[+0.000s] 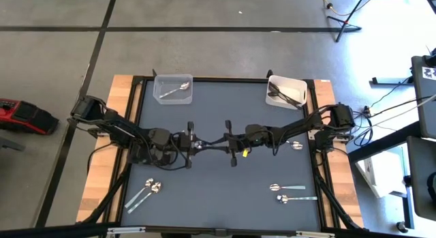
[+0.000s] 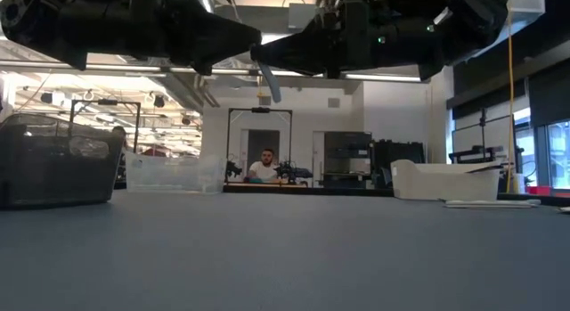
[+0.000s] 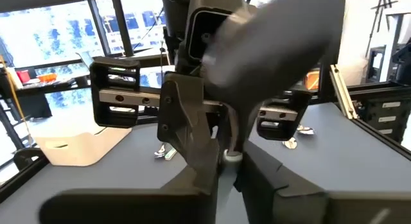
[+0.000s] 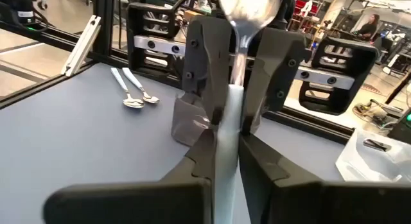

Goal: Sort silverware by color (type)
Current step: Put the blue spoon into the black bin

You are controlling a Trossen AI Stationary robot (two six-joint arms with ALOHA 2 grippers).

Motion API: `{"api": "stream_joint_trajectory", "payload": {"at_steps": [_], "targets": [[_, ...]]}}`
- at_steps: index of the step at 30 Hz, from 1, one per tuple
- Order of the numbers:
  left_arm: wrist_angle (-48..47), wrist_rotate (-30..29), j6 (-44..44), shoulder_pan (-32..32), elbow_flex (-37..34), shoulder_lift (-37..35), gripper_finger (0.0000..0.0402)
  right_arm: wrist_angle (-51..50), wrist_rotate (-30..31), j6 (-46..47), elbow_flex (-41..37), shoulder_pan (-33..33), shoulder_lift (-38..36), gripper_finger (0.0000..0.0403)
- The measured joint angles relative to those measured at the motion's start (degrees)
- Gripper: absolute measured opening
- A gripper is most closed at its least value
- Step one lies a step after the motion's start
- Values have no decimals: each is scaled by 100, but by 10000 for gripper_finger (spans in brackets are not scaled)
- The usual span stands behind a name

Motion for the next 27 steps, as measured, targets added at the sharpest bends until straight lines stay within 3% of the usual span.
{"api": "stream_joint_trajectory", "payload": {"at_steps": [7,13,21,27], "targets": [[-143,-95,-3,-2,-2,0,26,-167,53,435,2,0,-56,99],[-459,-266,-33,-113,-4,-252,33,-1662,72,149,9,-7,-1017,158],[-1695,-1043,-125,-493,-8,-1160,33,-3900,31,-29,13,497,-2474,167],[-2568,-1663,-165,-770,-8,-1655,33,-4844,-32,-280,11,1242,-3044,167]]}}
